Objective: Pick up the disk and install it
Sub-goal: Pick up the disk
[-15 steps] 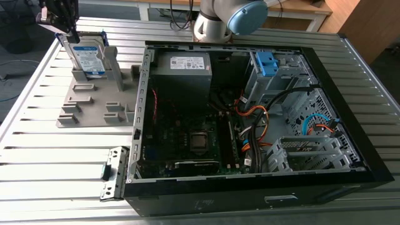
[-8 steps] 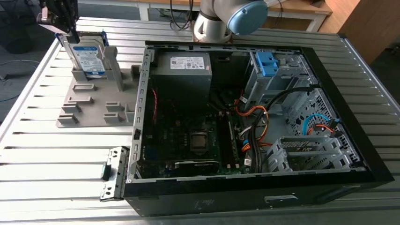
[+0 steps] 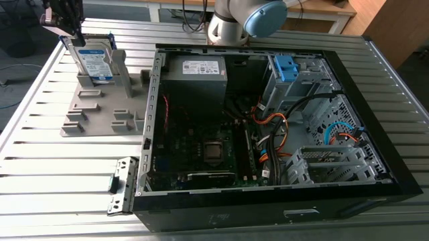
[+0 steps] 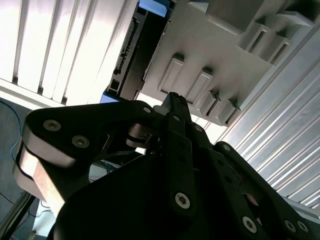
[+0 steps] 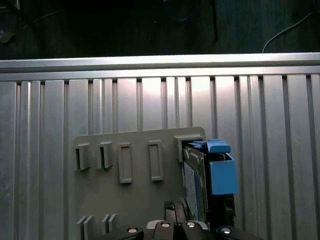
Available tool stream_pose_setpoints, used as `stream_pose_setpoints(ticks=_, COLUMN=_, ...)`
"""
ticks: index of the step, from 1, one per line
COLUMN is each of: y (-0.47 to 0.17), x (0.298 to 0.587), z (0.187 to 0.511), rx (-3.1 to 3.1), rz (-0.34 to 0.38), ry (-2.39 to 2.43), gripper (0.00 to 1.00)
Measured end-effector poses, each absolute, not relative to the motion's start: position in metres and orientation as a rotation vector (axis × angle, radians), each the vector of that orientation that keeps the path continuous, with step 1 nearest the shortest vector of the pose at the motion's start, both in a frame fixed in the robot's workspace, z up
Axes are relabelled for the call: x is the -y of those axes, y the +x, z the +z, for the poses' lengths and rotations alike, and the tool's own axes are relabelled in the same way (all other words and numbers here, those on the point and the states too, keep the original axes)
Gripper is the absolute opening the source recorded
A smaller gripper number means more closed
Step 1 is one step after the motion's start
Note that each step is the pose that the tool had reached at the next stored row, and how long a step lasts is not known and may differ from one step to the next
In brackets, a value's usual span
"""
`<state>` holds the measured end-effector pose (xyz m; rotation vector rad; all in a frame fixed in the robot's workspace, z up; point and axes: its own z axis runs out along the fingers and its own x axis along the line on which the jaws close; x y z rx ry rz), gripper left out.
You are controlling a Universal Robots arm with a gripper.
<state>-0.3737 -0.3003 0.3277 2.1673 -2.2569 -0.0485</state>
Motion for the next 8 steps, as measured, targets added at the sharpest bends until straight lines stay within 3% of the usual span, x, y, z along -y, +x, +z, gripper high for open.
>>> stream_pose_setpoints(ticks=8, y=-0.3737, x=0.3002, z=0.3277, rx=2.220, rz=-0.047, ry=2.203, gripper=0.11)
